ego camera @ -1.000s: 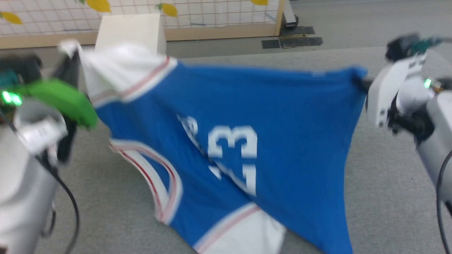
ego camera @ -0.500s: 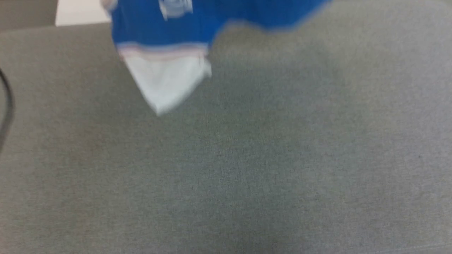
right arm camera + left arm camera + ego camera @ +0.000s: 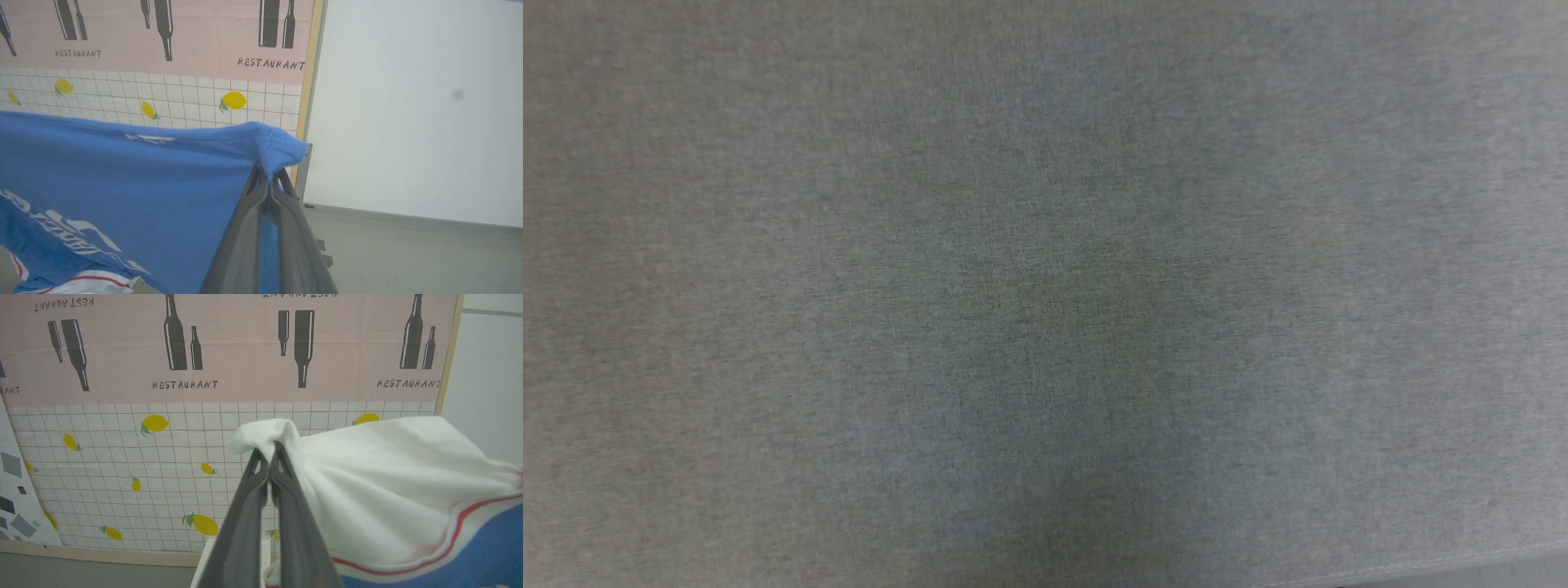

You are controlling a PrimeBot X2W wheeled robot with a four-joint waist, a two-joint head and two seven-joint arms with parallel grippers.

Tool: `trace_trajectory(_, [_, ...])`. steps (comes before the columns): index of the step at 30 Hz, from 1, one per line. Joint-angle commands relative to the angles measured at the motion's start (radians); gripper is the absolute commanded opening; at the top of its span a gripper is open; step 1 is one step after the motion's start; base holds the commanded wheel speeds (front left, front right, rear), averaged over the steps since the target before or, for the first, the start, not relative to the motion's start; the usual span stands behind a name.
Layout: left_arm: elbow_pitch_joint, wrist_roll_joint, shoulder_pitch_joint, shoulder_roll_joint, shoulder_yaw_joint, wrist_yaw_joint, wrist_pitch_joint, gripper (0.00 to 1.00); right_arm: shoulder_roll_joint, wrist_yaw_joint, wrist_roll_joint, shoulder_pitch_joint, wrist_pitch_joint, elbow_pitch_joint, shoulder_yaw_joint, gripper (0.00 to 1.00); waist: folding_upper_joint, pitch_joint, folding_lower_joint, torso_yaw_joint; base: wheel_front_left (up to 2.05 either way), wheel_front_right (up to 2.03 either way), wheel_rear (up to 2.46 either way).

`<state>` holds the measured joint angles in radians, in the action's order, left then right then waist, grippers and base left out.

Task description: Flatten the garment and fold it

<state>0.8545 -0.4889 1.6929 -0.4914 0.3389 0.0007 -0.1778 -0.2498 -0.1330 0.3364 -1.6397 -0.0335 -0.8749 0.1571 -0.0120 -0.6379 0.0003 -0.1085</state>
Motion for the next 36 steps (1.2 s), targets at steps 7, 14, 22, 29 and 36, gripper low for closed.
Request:
trace_trajectory(7, [0.069, -0.043, -0.109, 0.016, -0.019, -0.03, -0.061, 0.0, 0.009, 0.002, 0.044, 0.06, -0.059, -0.06, 0.106, 0.0, 0.012, -0.019, -0.0003, 0.012, 0.0, 0.0, 0.0])
trace_trajectory(14, [0.048, -0.079, -0.366, 0.034, -0.056, -0.056, -0.083, 0.0, -0.009, 0.002, 0.105, 0.264, -0.136, -0.052, 0.239, 0.0, 0.012, 0.114, -0.0003, 0.04, 0.0, 0.0, 0.0])
trace_trajectory(22, [-0.179, -0.088, -0.847, 0.065, -0.139, -0.033, -0.084, 0.0, -0.063, 0.002, 0.19, 0.606, -0.182, 0.055, 0.347, 0.0, 0.012, 0.295, -0.0003, 0.064, 0.0, 0.0, 0.0])
trace_trajectory(29, [-0.36, -0.115, -1.265, 0.085, -0.174, 0.024, -0.082, 0.0, -0.115, 0.002, 0.249, 0.925, -0.181, 0.162, 0.359, 0.0, 0.012, 0.458, -0.0003, 0.078, 0.0, 0.0, 0.0])
trace_trajectory(36, [-0.553, -0.152, -1.582, 0.07, -0.2, 0.11, -0.019, 0.0, -0.153, 0.002, 0.255, 1.212, -0.141, 0.287, 0.291, 0.0, 0.012, 0.552, -0.0003, 0.081, 0.0, 0.0, 0.0])
